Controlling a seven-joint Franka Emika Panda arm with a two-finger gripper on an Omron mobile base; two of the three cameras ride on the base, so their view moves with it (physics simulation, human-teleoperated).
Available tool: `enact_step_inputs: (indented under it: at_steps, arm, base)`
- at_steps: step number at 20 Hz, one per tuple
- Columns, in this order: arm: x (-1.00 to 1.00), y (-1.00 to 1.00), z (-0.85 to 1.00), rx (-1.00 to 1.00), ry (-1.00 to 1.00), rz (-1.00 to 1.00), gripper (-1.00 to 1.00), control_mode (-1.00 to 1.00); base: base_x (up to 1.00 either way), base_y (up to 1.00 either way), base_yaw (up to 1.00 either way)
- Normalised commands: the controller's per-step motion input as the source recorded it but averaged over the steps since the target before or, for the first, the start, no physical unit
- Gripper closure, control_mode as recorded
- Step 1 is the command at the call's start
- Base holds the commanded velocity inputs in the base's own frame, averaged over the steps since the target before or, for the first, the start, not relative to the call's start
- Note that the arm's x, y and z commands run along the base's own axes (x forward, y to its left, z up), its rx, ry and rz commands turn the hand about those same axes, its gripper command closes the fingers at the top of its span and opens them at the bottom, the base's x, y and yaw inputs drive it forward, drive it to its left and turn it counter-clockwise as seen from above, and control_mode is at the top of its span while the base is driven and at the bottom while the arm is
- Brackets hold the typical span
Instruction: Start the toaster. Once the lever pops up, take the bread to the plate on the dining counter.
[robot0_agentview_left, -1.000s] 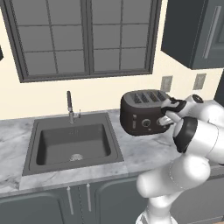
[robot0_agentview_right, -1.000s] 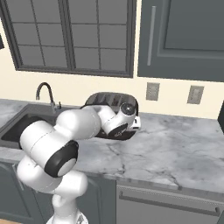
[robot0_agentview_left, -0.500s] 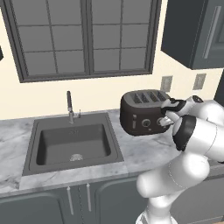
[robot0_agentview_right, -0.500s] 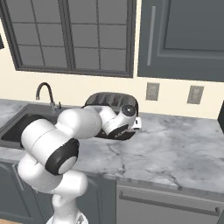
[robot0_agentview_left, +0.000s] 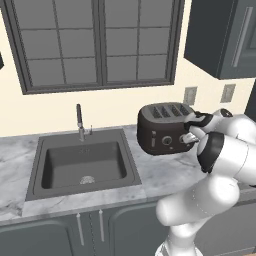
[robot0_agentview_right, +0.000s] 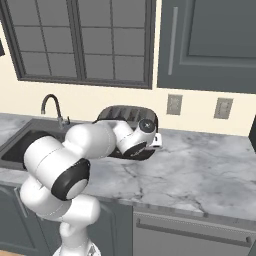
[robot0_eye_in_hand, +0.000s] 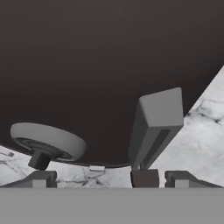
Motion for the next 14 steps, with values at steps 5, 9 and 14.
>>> enact_step_inputs:
  at_steps: [5,9,14]
  arm:
    - [0.00,0.00,0.02,0.00,-0.01,0.00,-1.00,-1.00]
    - [0.00,0.00,0.14,0.00,-0.04,0.00,-1.00,-1.00]
    - [-0.18,0.00,0.31,0.00,-0.07,0.00,-1.00,-1.00]
  base:
    - [0.00,0.00,0.00]
    - [0.00,0.00,0.00]
    - [0.00,0.00,0.00]
